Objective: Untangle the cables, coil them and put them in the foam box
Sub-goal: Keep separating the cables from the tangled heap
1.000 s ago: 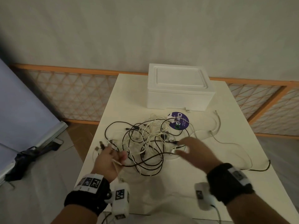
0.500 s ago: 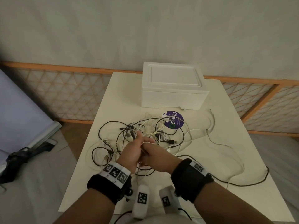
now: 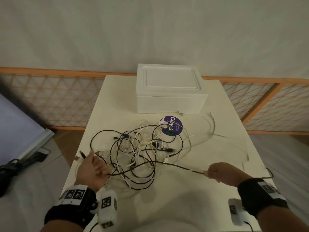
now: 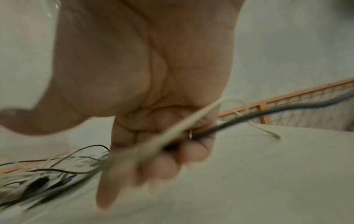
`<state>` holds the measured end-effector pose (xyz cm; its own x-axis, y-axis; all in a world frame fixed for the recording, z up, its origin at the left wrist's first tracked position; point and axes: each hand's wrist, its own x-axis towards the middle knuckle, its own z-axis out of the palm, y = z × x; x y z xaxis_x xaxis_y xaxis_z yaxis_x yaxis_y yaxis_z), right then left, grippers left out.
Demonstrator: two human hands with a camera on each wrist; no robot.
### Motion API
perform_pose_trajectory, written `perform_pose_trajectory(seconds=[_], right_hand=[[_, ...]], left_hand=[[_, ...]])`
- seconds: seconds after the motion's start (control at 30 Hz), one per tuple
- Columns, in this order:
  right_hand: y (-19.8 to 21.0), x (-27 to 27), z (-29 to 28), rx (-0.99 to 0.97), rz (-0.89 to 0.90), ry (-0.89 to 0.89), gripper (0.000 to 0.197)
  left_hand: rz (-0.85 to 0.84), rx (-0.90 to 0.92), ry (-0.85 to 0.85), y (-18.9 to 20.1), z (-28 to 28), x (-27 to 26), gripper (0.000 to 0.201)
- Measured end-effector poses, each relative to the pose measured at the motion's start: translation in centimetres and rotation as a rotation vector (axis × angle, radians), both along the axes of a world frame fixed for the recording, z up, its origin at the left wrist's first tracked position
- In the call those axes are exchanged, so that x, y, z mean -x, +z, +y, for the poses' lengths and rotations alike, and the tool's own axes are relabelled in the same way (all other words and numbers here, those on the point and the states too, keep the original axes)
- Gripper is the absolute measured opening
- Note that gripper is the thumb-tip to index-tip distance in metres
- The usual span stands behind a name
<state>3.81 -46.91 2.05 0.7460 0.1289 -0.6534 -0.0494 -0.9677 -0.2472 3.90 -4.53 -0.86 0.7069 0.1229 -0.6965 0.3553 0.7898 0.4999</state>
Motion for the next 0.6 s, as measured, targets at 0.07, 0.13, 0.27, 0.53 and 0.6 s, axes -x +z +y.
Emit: perform_pose_trajectory(seconds=[0.07, 0.13, 0.27, 0.53, 0.6], right_hand=[[0.0, 0.1, 0.2, -0.04, 0.06, -0.075, 0.082], [-0.2, -0.8, 2.0, -0.099, -0.111, -0.118, 0.062], [-2.3, -3.8, 7.8, -0.139, -0.409, 0.067, 0.023], [-4.7, -6.7, 13.9, 0.078, -0.48, 0.564, 0.019], [-3.2, -7.1, 13.8, -0.15, -0.456, 0.427, 0.015]], left_hand=[[0.053, -0.042, -0.083, -0.6, -1.1, 0.0, 0.055], [0.076, -0.059, -0.158, -0.8, -2.8, -0.4, 0.054], [0.074, -0.059, -0.314, 0.0, -6.0, -0.9, 0.043], [0.084, -0.097, -0.467, 1.5, -8.7, -0.7, 0.037], [0.087, -0.145, -0.503, 1.7, -8.9, -0.8, 0.033]])
